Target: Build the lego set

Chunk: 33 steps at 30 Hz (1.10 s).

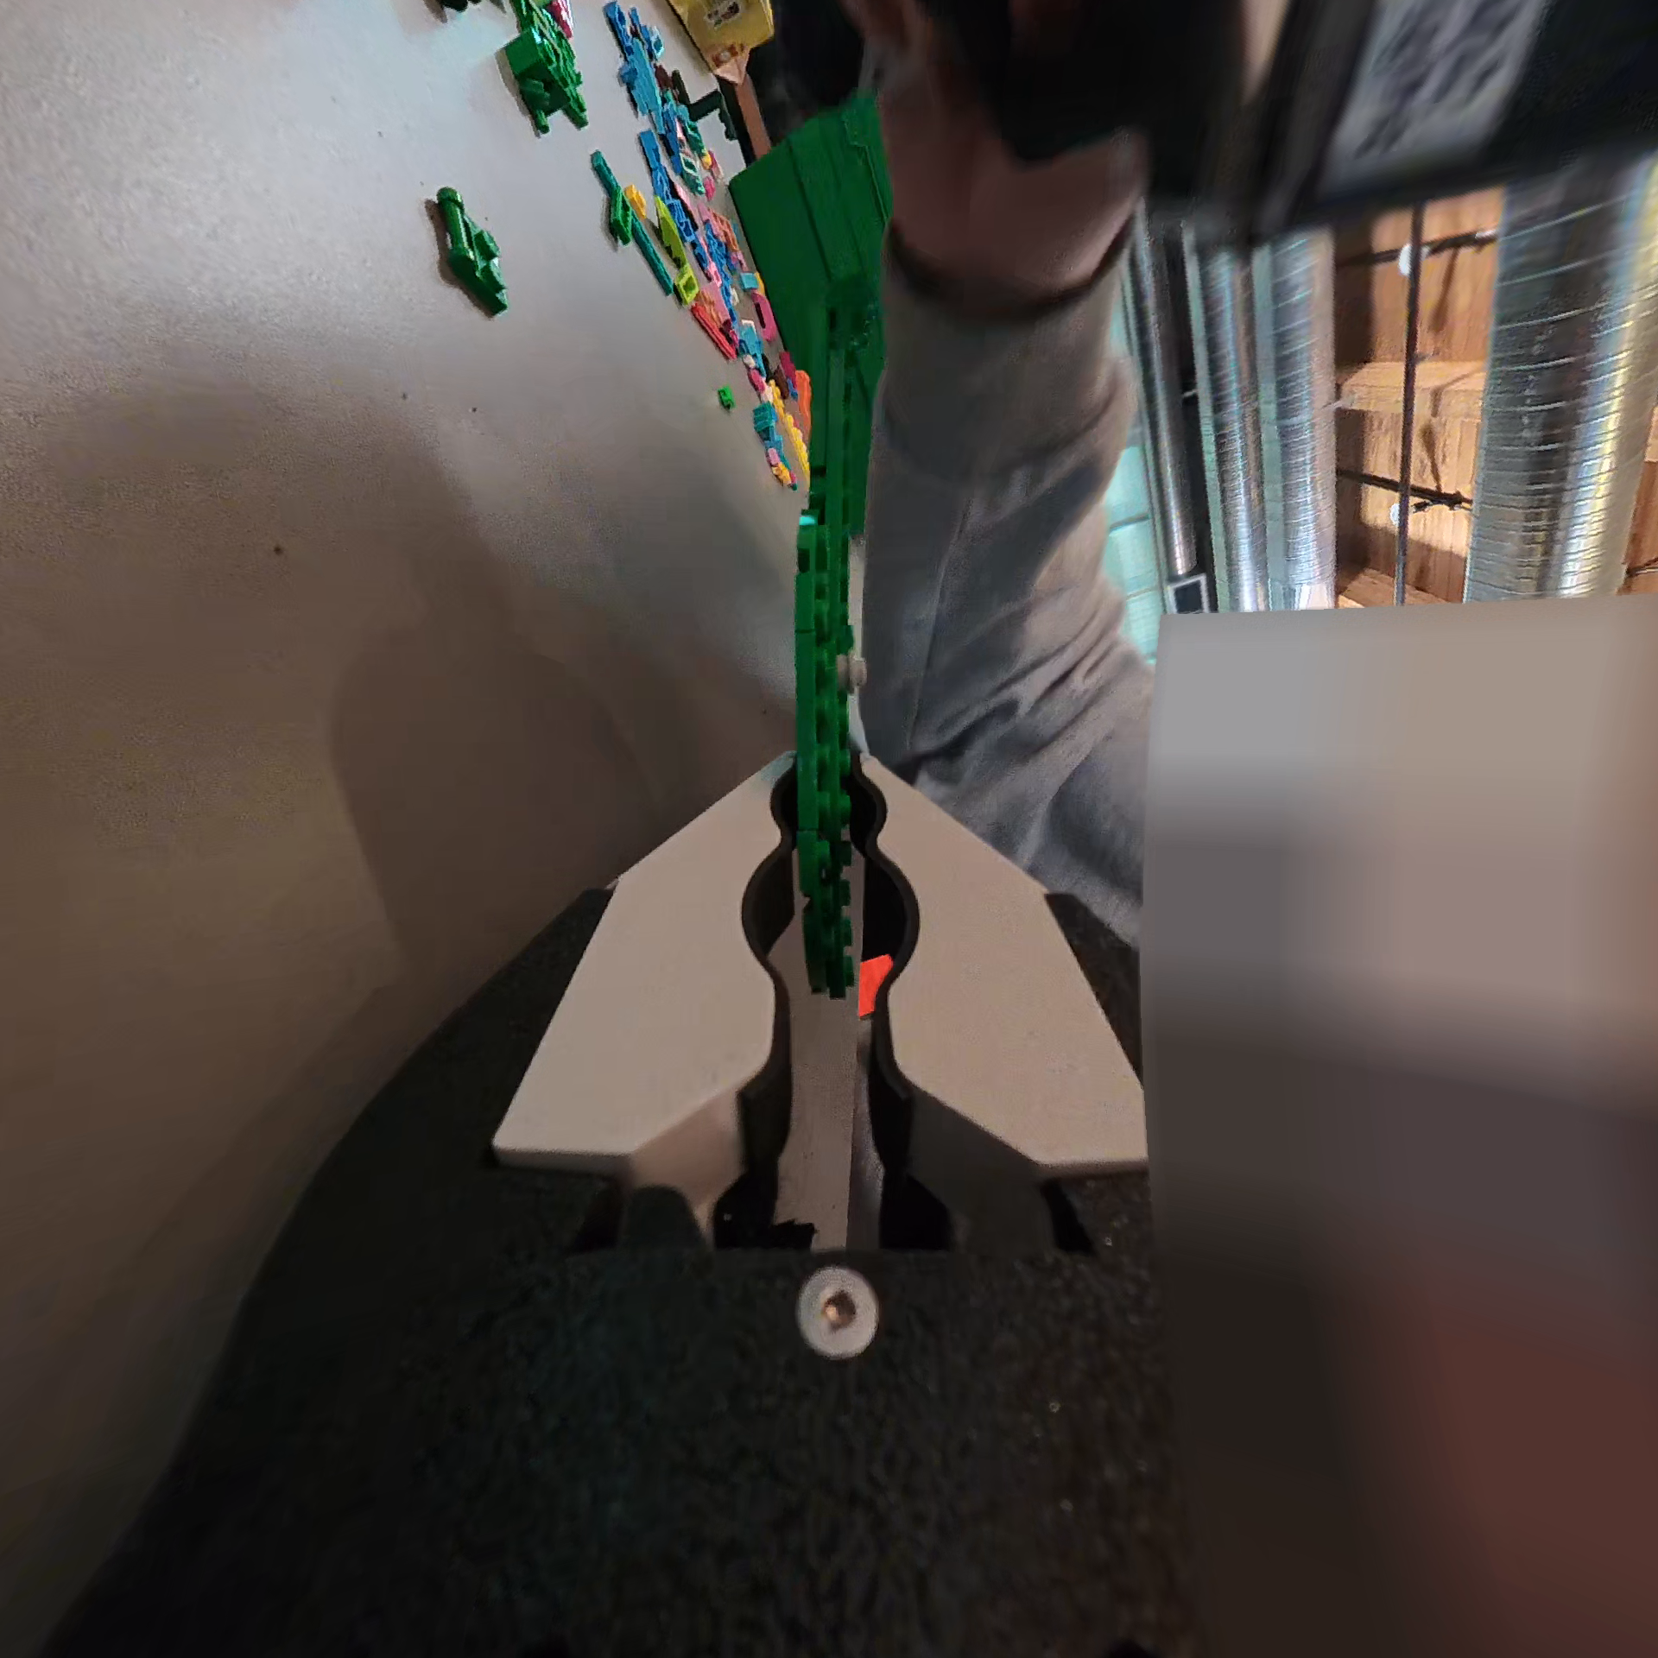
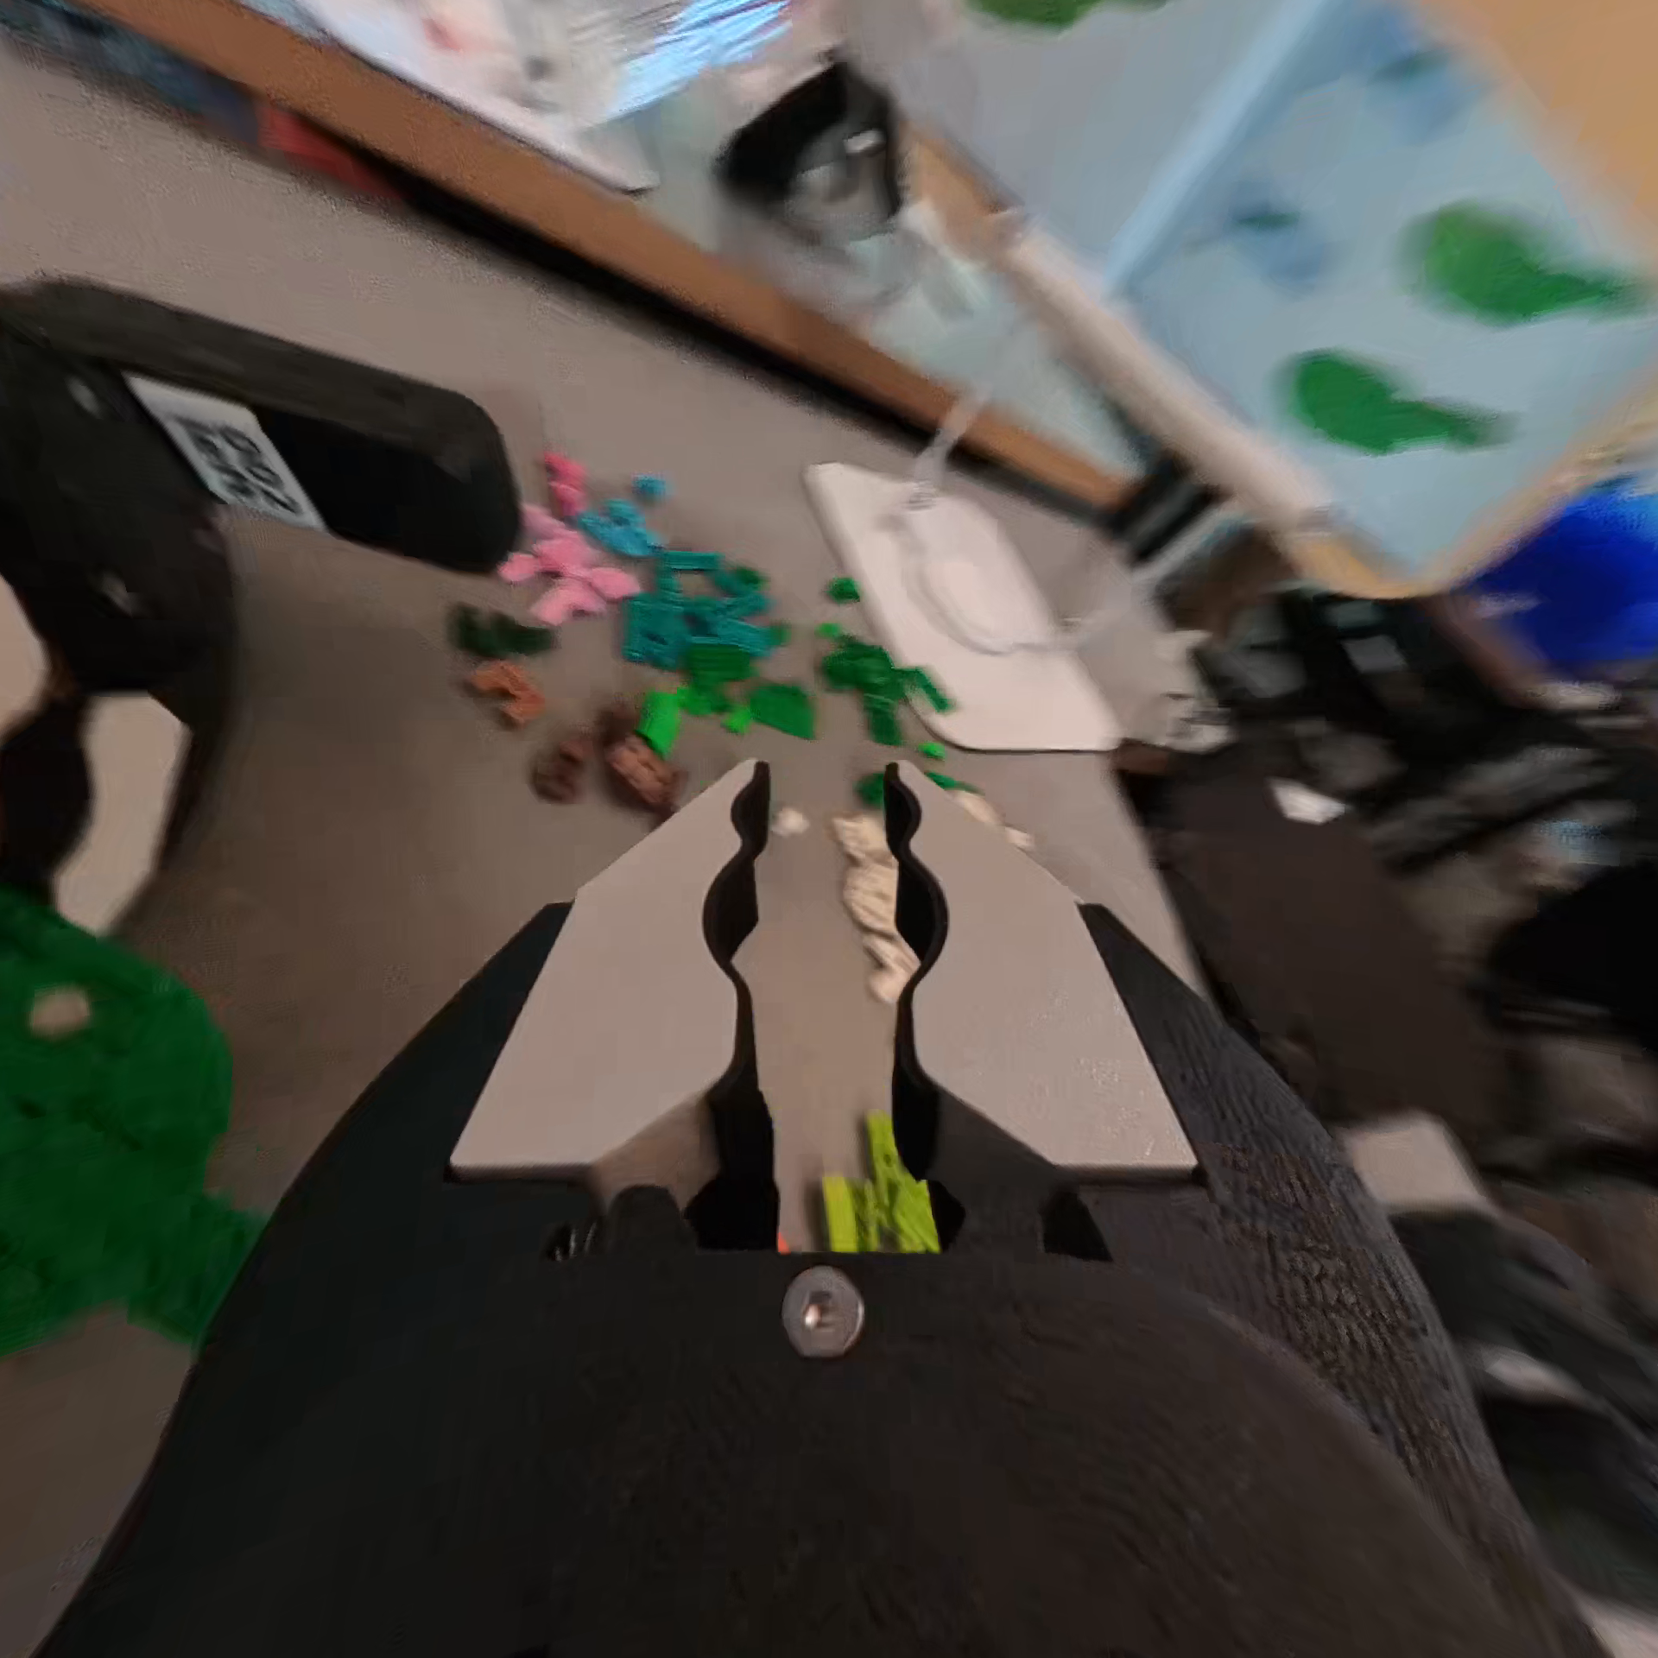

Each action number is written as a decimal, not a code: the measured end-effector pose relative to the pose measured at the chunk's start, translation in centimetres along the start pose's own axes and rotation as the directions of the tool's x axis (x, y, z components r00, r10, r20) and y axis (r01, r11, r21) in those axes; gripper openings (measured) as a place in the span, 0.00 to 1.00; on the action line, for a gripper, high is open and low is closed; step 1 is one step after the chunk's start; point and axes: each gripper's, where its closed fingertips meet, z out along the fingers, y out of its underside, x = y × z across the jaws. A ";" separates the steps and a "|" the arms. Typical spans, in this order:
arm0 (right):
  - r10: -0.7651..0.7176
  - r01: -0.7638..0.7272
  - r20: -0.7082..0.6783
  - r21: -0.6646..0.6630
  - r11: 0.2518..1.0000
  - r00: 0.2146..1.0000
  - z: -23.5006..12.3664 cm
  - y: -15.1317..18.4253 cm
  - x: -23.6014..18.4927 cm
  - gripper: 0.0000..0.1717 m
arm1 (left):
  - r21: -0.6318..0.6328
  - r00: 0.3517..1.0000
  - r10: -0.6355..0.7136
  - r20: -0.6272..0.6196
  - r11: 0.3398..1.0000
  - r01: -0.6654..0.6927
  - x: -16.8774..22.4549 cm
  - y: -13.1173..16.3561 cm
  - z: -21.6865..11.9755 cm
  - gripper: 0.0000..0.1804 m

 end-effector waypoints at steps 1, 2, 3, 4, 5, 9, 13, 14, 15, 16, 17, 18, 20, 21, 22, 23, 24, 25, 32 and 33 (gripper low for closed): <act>0.032 -0.029 0.103 -0.031 0.999 0.994 1.9 -0.6 -0.6 0.17 | 0.000 1.000 0.001 -0.001 1.000 -0.001 0.0 0.0 0.0 0.03; 0.046 -0.034 0.189 -0.065 0.997 0.981 3.8 -0.9 -1.1 0.19 | 0.000 1.000 0.002 -0.001 1.000 -0.002 0.0 0.0 0.0 0.03; 0.041 -0.016 0.243 -0.106 0.994 0.969 5.6 -0.9 -1.3 0.20 | 0.000 1.000 0.004 -0.001 1.000 -0.004 0.0 0.0 0.0 0.03; 0.024 0.018 0.270 -0.152 0.988 0.963 7.3 -0.5 -1.1 0.21 | 0.000 1.000 0.006 -0.001 1.000 -0.006 0.0 0.0 0.0 0.03; 0.008 0.056 0.296 -0.208 0.977 0.955 8.7 0.2 -1.0 0.21 | 0.001 1.000 0.008 -0.001 1.000 -0.008 0.0 0.0 0.0 0.03; 0.253 -0.093 0.328 -0.434 0.896 0.910 12.6 2.8 -0.7 0.19 | 0.016 1.000 0.024 0.009 1.000 -0.024 0.0 -0.1 -0.1 0.03; 0.499 -0.300 0.237 -0.565 0.769 0.833 14.7 4.4 -0.3 0.22 | 0.040 0.999 0.032 0.021 0.999 -0.033 -0.1 -0.3 -0.3 0.03; 0.489 -0.291 0.225 -0.574 0.765 0.843 15.1 4.7 -0.1 0.23 | 0.040 0.999 0.032 0.021 0.999 -0.032 -0.1 -0.4 -0.3 0.03; 0.471 -0.272 0.219 -0.584 0.765 0.854 15.3 5.0 0.0 0.24 | 0.039 0.999 0.030 0.020 0.999 -0.031 -0.1 -0.3 -0.3 0.03; 0.460 -0.255 0.221 -0.595 0.762 0.860 15.4 5.1 0.0 0.24 | 0.039 0.999 0.029 0.020 0.999 -0.030 -0.1 -0.3 -0.3 0.03; 0.459 -0.242 0.228 -0.608 0.756 0.859 15.4 5.2 -0.3 0.24 | 0.039 0.999 0.029 0.019 0.999 -0.030 -0.1 -0.3 -0.3 0.03; 0.461 -0.232 0.233 -0.624 0.746 0.857 15.4 5.4 -0.6 0.24 | 0.039 0.999 0.028 0.020 0.999 -0.029 -0.2 -0.3 -0.4 0.03; 0.432 -0.199 0.219 -0.651 0.733 0.875 15.5 6.3 -1.0 0.25 | 0.039 0.999 0.026 0.019 0.999 -0.027 -0.2 -0.3 -0.4 0.03; 0.413 -0.184 0.212 -0.656 0.732 0.886 15.6 6.7 -1.0 0.25 | 0.039 0.999 0.026 0.019 0.999 -0.027 -0.2 -0.3 -0.4 0.03; 0.419 -0.197 0.207 -0.649 0.735 0.884 15.7 6.7 -1.1 0.25 | 0.039 0.999 0.027 0.019 0.999 -0.027 -0.2 -0.3 -0.4 0.03; 0.438 -0.217 0.200 -0.647 0.731 0.877 15.8 6.5 -1.1 0.25 | 0.039 0.999 0.027 0.020 0.999 -0.028 -0.2 -0.3 -0.4 0.03; 0.452 -0.225 0.202 -0.652 0.724 0.869 15.8 6.5 -1.2 0.25 | 0.039 0.999 0.027 0.020 0.999 -0.028 -0.2 -0.3 -0.4 0.03; 0.460 -0.229 0.205 -0.654 0.721 0.864 15.8 6.6 -1.3 0.25 | 0.039 0.999 0.026 0.020 0.999 -0.027 -0.2 -0.3 -0.4 0.03; 0.435 -0.228 0.178 -0.647 0.727 0.883 16.4 6.6 -1.1 0.20 | 0.039 1.000 0.024 0.019 0.999 -0.025 -0.2 -0.4 -0.4 0.03; 0.419 -0.216 0.179 -0.645 0.733 0.890 16.4 6.6 -1.1 0.18 | 0.040 1.000 0.024 0.019 0.999 -0.025 -0.2 -0.4 -0.4 0.03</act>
